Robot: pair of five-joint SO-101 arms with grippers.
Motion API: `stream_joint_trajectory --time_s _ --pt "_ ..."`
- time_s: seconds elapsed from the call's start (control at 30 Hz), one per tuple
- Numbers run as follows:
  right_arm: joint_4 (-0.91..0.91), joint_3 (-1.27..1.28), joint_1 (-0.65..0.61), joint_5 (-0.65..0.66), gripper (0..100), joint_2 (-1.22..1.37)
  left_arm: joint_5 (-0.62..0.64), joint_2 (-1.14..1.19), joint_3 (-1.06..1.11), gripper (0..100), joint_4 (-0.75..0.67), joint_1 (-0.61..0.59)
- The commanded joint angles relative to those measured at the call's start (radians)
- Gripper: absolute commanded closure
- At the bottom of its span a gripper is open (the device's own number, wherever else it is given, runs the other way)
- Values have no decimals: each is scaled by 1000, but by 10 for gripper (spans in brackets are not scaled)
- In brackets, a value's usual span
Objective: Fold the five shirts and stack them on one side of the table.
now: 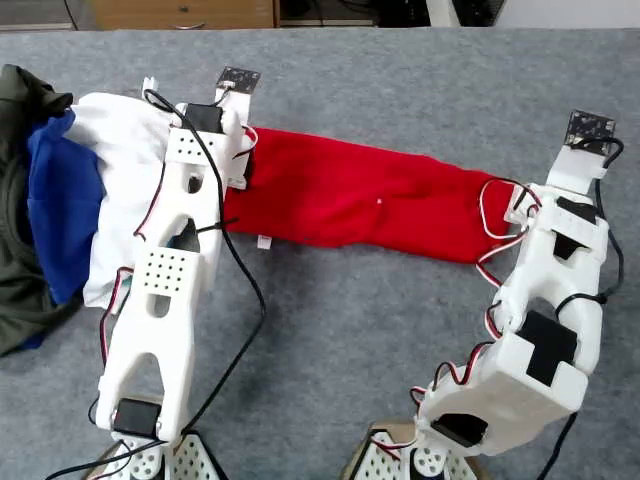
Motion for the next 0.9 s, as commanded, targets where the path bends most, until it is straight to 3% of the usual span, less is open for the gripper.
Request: stream_joint_trajectory --time_s 0.0,0.1,0.2,0.37,0.6,0.87 --pt "-15 -42 15 -2 996 -64 -9 -2 -12 983 18 9" --pt "-17 -44 22 -5 996 -64 3 -10 -103 983 18 25" --pt "-23 -47 59 -9 996 -64 92 -13 -210 982 29 52" --pt "-31 -79 133 -100 996 -62 160 -77 -198 982 58 133" --pt "-60 -77 162 -106 996 -58 235 -174 -199 981 44 279" --pt "-64 -77 170 -100 996 -58 420 -196 -199 981 -161 427"
